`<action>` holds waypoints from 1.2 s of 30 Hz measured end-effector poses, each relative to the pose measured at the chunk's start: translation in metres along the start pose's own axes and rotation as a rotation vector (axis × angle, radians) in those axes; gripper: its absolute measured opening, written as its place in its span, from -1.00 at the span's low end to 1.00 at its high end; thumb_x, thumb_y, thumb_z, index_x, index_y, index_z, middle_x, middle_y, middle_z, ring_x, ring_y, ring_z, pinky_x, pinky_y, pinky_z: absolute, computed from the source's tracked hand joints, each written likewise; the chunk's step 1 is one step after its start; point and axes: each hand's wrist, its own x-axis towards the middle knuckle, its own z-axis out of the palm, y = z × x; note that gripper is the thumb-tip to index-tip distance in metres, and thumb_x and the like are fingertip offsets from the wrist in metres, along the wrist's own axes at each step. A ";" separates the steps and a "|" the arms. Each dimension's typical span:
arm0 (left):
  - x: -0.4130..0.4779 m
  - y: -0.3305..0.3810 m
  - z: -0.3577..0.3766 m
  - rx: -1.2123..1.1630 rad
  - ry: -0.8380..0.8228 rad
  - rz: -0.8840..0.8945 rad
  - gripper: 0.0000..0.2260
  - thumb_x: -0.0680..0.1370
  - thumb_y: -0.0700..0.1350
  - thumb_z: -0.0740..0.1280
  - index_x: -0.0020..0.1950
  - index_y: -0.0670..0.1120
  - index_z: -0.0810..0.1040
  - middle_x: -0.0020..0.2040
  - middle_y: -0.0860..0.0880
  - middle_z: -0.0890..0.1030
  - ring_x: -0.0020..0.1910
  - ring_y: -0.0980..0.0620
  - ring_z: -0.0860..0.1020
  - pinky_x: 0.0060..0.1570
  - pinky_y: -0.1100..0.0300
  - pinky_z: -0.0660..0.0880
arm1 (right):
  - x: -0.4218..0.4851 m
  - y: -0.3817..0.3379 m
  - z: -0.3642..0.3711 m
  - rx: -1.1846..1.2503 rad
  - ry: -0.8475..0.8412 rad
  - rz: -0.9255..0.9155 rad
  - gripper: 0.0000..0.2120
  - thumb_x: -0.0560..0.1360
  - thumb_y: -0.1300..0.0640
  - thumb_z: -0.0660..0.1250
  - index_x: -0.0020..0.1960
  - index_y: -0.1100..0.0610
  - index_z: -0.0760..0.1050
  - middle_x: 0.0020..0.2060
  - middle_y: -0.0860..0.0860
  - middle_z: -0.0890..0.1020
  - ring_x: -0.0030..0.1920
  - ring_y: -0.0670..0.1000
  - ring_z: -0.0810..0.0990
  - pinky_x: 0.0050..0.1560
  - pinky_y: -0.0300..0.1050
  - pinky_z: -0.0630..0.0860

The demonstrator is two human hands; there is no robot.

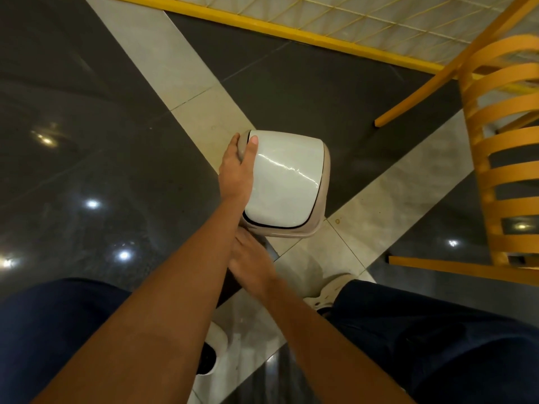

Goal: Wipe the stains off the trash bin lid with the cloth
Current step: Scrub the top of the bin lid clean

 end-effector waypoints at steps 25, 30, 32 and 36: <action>0.003 -0.005 -0.001 0.012 -0.015 0.016 -0.46 0.55 0.23 0.13 0.47 0.03 0.21 0.37 -0.03 0.41 0.27 -0.03 0.44 0.23 0.05 0.43 | -0.059 0.088 -0.033 -0.243 -0.228 -0.145 -0.14 0.20 0.17 0.59 0.41 0.08 0.25 0.31 -0.04 0.48 0.41 -0.09 0.26 0.39 -0.21 0.12; 0.003 -0.004 -0.001 0.014 -0.003 0.019 -0.47 0.55 0.23 0.12 0.47 0.04 0.21 0.37 -0.04 0.41 0.28 -0.03 0.43 0.25 0.04 0.42 | -0.069 0.088 -0.042 -0.225 -0.233 -0.087 -0.14 0.11 0.25 0.62 0.35 0.16 0.38 0.30 0.02 0.49 0.31 0.02 0.44 0.34 -0.12 0.23; 0.003 -0.005 0.000 0.024 0.002 0.021 -0.48 0.56 0.21 0.11 0.47 0.04 0.21 0.37 -0.03 0.41 0.27 -0.01 0.43 0.19 0.14 0.40 | -0.058 0.073 -0.036 -0.230 -0.248 -0.076 -0.19 0.06 0.19 0.64 0.29 0.13 0.47 0.27 0.00 0.52 0.28 0.00 0.48 0.29 -0.13 0.28; 0.002 -0.003 0.001 0.033 0.008 0.032 -0.50 0.57 0.19 0.11 0.47 0.03 0.22 0.36 -0.02 0.41 0.24 0.02 0.43 0.12 0.21 0.37 | -0.035 0.049 -0.020 -0.234 -0.191 -0.120 -0.30 0.11 0.10 0.63 0.23 0.05 0.53 0.22 -0.05 0.56 0.25 -0.03 0.51 0.29 -0.13 0.26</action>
